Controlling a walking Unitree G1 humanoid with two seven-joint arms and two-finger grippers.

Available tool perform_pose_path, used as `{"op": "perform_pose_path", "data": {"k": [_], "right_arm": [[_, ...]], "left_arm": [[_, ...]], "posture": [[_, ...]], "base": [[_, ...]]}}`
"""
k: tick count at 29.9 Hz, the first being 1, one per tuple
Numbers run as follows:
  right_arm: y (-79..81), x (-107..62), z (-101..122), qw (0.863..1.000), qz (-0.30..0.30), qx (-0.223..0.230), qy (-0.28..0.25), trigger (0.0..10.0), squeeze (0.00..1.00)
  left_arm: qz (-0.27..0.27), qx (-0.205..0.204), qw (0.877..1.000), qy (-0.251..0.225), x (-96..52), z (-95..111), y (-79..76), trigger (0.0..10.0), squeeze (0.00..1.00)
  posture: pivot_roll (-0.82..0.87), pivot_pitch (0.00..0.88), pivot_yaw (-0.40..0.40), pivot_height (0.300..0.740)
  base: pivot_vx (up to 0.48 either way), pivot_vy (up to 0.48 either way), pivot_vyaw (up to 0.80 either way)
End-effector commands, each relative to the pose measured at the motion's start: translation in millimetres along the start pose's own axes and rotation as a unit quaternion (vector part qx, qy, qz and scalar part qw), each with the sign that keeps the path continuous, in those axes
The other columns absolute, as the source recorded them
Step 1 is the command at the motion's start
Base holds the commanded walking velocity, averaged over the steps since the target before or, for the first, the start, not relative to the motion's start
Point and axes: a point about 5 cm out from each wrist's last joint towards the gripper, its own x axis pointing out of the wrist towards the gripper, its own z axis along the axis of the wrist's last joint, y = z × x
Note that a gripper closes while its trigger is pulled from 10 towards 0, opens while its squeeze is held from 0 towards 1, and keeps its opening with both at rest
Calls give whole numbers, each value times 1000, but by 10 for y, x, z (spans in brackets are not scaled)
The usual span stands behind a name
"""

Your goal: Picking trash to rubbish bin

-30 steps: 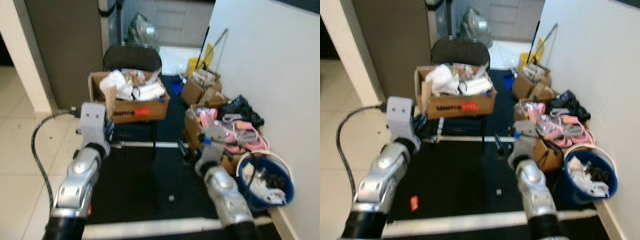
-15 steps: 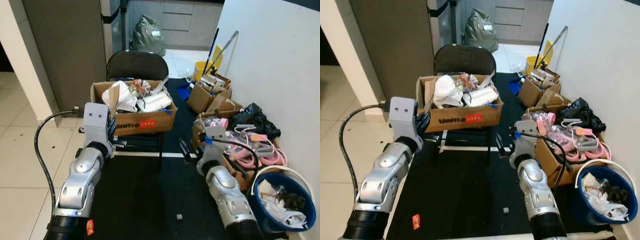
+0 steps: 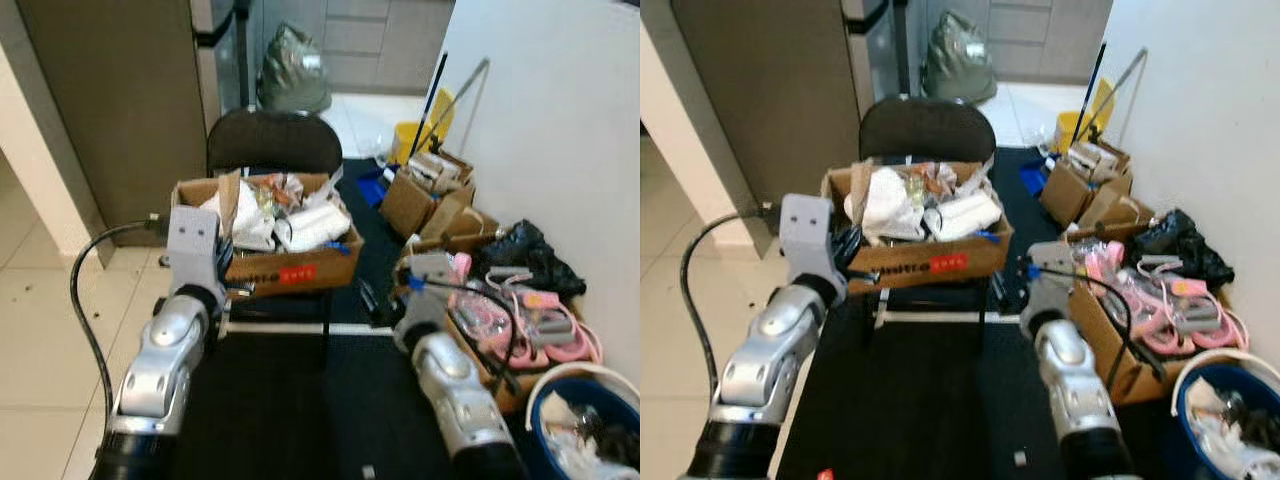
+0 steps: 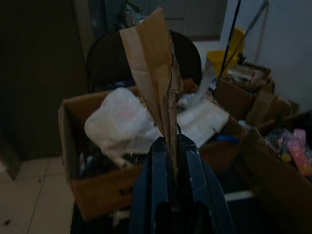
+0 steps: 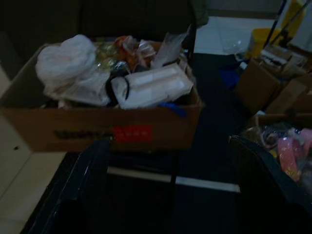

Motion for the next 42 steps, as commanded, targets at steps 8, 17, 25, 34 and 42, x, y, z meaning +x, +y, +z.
{"op": "perform_pose_path", "data": {"k": [8,17,25,34,42], "right_arm": [[40,14,-18,1000,2,7,6,10000,0],[60,58,-17,1000,7,6,6,10000,0],[79,97,15,1000,8,8,1,10000,0],[112,119,29,1000,13,12,-3,10000,0],[112,129,45,1000,19,18,-6,10000,0]], "left_arm": [[11,-1,1000,13,-26,-49,56,10000,0],[14,-1,1000,13,-30,-55,67,10000,0],[15,2,1000,15,-36,-65,77,10000,0],[18,9,1000,17,-41,-73,94,10000,0],[-26,113,990,86,-47,-192,172,10000,0]], "posture": [[-18,75,-51,740],[-13,71,-56,740],[-6,68,-60,740],[12,59,-74,740],[28,60,-75,740]], "base": [[449,0,0],[447,0,0],[445,0,0],[436,0,0],[165,0,0]]}}
